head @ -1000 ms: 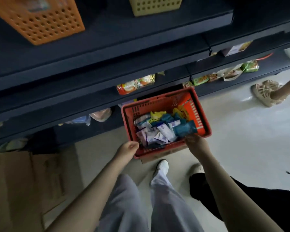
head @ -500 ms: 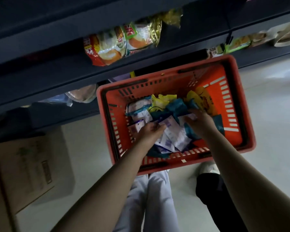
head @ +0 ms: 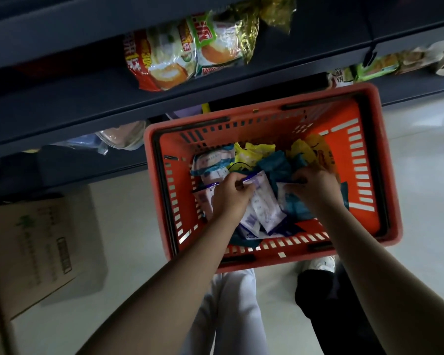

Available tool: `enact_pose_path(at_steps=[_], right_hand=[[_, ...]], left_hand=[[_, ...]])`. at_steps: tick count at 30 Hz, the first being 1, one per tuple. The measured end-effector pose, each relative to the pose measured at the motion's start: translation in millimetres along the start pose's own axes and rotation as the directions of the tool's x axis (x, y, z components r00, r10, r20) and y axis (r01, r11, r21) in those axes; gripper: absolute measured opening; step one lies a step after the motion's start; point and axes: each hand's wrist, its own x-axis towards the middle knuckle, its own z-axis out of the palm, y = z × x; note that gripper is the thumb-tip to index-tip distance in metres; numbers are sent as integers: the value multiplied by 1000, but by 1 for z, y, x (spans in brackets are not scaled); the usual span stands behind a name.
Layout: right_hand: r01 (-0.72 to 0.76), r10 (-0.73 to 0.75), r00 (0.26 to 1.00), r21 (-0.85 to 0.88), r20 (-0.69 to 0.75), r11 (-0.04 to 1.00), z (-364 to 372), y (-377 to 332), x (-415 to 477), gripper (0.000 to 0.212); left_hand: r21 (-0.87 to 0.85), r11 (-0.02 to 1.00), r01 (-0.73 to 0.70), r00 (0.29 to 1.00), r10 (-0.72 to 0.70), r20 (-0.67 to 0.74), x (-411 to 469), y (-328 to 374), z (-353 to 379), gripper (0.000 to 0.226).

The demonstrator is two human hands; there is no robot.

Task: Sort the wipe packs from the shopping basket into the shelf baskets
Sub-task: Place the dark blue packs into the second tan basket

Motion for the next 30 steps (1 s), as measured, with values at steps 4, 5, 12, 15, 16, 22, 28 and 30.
enact_pose_path(at_steps=[4, 5, 12, 15, 16, 22, 28, 30], right_hand=[[89, -84, 994, 77, -66, 993, -26, -14, -9, 20], [106, -98, 994, 194, -53, 975, -39, -21, -14, 19], [224, -44, 964, 717, -261, 660, -168, -114, -97, 15], [283, -12, 948, 824, -318, 490, -227, -170, -154, 7], [296, -19, 947, 845, -322, 445, -243, -188, -173, 9], [315, -141, 946, 928, -291, 200, -299, -291, -254, 24], [308, -293, 927, 919, -233, 246, -309, -404, -286, 22], [312, -325, 920, 909, -217, 276, -301, -442, -290, 17]], left_hand=[[-250, 968, -11, 999, -1, -49, -9, 9, -28, 13], [-316, 948, -27, 998, 10, -56, -16, 15, -39, 13], [-695, 713, -87, 994, 17, -107, -107, 68, -145, 9], [-808, 567, -162, 985, 42, -168, -170, 101, -209, 7], [-832, 521, -192, 980, 52, -194, -190, 108, -231, 9], [-860, 398, -318, 946, 70, -317, -280, 126, -344, 17], [-853, 374, -363, 930, 194, -311, -331, 138, -445, 39], [-845, 356, -400, 912, 249, -327, -339, 140, -474, 30]])
